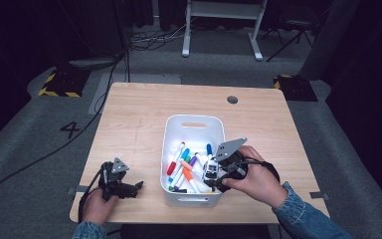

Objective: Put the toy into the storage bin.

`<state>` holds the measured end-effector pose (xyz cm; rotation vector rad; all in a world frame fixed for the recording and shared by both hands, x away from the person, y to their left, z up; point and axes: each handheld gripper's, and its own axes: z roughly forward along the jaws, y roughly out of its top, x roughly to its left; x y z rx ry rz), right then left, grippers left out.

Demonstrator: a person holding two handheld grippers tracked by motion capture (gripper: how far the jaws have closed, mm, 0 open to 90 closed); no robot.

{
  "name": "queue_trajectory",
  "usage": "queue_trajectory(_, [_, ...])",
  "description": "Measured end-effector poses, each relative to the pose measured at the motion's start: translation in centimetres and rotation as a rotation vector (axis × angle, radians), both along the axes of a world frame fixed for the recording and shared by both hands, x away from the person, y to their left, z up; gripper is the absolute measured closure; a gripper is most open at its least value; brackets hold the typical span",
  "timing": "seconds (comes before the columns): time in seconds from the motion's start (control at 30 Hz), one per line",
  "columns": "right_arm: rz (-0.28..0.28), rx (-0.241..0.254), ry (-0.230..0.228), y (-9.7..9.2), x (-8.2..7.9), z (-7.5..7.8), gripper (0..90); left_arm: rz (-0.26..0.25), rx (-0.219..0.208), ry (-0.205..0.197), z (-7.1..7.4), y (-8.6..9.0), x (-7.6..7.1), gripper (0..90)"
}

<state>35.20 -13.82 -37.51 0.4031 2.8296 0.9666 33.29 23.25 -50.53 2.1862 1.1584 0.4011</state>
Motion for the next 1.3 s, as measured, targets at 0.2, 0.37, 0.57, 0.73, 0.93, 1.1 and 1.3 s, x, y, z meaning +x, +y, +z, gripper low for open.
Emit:
queue_trajectory(0.2, [0.016, -0.051, 0.027, 0.7, -0.1, -0.4, 24.6, -0.001, 0.000, 0.000, 0.0, 0.0, 0.0, 0.0])
queue_trajectory(0.37, [0.053, -0.101, 0.008, 1.0, -0.2, -0.6, 23.8, 0.000, 0.002, -0.001, 0.0, 0.0, 0.0, 0.0])
queue_trajectory(0.57, [0.046, -0.066, 0.001, 0.7, -0.4, -0.3, 24.5, -0.002, 0.002, 0.001, 0.0, 0.0, 0.0, 0.0])
queue_trajectory(0.73, [0.033, 0.003, -0.026, -0.2, -0.6, 0.7, 25.4, -0.002, 0.000, 0.001, 0.0, 0.0, 0.0, 0.0])
queue_trajectory(0.93, [-0.015, 0.069, -0.062, -1.5, -0.4, 1.9, 26.0, -0.002, 0.000, 0.001, 0.0, 0.0, 0.0, 0.0])
queue_trajectory(1.1, [-0.068, 0.109, -0.078, -3.1, -0.1, 2.5, 27.4, -0.002, 0.001, 0.001, 0.0, 0.0, 0.0, 0.0])
queue_trajectory(1.3, [-0.142, 0.154, -0.091, -5.1, 0.2, 2.8, 28.0, -0.001, 0.000, 0.001, 0.0, 0.0, 0.0, 0.0])
